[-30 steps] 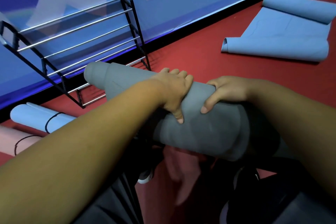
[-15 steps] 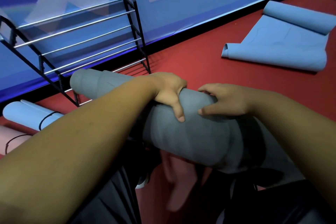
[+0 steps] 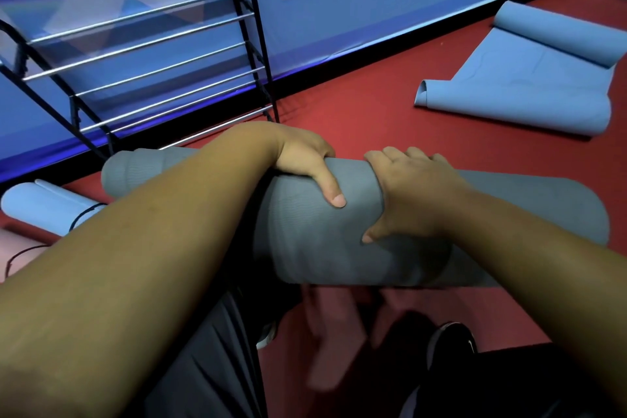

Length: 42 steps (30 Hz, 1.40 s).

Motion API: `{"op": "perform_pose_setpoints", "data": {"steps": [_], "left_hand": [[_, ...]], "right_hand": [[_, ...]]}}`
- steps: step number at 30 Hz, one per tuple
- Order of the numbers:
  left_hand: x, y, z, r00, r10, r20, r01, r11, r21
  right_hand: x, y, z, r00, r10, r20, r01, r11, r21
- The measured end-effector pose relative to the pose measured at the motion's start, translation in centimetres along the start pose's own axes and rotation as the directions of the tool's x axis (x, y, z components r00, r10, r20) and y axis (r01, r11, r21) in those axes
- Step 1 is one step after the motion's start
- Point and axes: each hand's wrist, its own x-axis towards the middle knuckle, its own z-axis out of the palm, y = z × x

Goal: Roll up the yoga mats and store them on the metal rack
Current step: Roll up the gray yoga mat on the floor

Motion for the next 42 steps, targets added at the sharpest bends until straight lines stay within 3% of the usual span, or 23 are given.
{"op": "perform_pose_setpoints", "data": {"steps": [3,6,8,9,12,16,18,21,24,27,35,40,42], "left_hand": [[0.3,-0.2,-0.3,0.964,0.097,-0.246,-0.073,0.992,0.107],[0.3,-0.9,-1.2,0.764,0.148,-0.628,-0.259,0.962,-0.089],[0.1,-1.6,-1.6,0.663,0.09,-0.743,-0.255,0.96,-0.112],[0.1,-2.0,-1.6,0.65,0.077,-0.756,-0.243,0.964,-0.111],[-0.1,-2.2,-1.0,0.715,0.073,-0.695,-0.231,0.964,-0.135],[-0.4,-1.3,0.0,0.868,0.22,-0.445,-0.123,0.964,0.236],[-0.2,-0.6,0.7,0.922,0.215,-0.323,-0.118,0.948,0.294],[0.7,0.7,1.7,0.944,0.217,-0.25,-0.109,0.917,0.382],[1.3,2.1,2.7,0.956,0.175,-0.236,-0.008,0.818,0.576],[1.6,3.3,3.2,0.947,0.212,-0.243,-0.008,0.769,0.639],[1.5,3.7,2.7,0.929,0.28,-0.241,-0.092,0.808,0.583],[1.7,2.7,1.6,0.963,0.184,-0.198,-0.105,0.929,0.355],[1.6,1.8,1.0,0.977,0.129,-0.171,-0.081,0.963,0.258]], "right_hand": [[0.8,0.8,0.1,0.997,0.027,0.066,-0.034,0.995,0.098],[1.3,2.0,0.4,0.992,0.054,0.114,-0.077,0.975,0.208],[1.4,2.6,0.5,0.991,0.067,0.113,-0.093,0.965,0.244],[1.5,2.9,0.5,0.991,0.071,0.111,-0.097,0.963,0.251],[1.5,3.6,0.2,0.99,0.074,0.122,-0.104,0.957,0.269],[1.5,4.3,0.1,0.989,0.059,0.134,-0.098,0.949,0.3],[1.5,4.4,0.0,0.988,0.059,0.144,-0.103,0.941,0.322],[1.2,4.4,-0.5,0.985,0.054,0.162,-0.11,0.927,0.359],[0.8,4.6,-1.0,0.982,0.047,0.184,-0.12,0.906,0.405],[0.6,4.8,-1.4,0.978,0.037,0.206,-0.124,0.895,0.427],[0.2,4.4,-1.9,0.973,0.011,0.232,-0.108,0.908,0.406],[-0.5,4.2,-2.2,0.972,0.001,0.235,-0.091,0.924,0.371],[-0.8,4.0,-2.1,0.976,0.021,0.217,-0.074,0.968,0.239]]}}
